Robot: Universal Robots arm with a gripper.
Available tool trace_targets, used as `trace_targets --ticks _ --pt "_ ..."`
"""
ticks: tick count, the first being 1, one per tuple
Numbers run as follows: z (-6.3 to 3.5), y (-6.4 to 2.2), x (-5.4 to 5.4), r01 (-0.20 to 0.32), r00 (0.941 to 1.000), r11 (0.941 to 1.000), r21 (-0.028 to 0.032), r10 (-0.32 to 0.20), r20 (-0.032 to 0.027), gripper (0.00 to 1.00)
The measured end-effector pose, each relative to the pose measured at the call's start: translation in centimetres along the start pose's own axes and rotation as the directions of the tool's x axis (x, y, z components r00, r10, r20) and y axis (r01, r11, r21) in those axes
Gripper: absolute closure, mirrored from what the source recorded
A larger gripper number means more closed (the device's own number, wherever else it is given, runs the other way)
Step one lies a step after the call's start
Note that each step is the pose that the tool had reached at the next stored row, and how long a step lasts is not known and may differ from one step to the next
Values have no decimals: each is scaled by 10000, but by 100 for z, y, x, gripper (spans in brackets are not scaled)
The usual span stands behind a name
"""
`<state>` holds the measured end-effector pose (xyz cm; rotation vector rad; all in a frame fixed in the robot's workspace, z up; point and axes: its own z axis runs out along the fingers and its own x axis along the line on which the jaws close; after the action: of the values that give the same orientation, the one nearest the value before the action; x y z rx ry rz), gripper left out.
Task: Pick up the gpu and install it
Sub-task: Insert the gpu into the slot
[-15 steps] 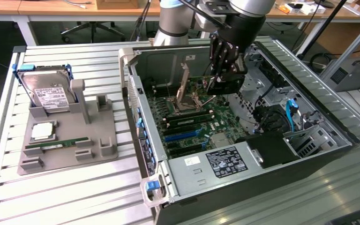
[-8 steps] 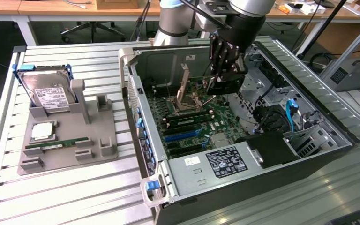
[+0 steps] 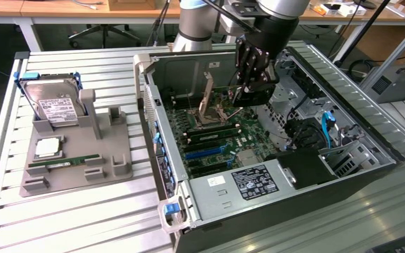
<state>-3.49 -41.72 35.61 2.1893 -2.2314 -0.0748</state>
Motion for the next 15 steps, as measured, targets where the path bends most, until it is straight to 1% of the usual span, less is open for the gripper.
trace_targets --ticks 15 --pt "41 2 51 3 10000 10000 0 -3 0 73"
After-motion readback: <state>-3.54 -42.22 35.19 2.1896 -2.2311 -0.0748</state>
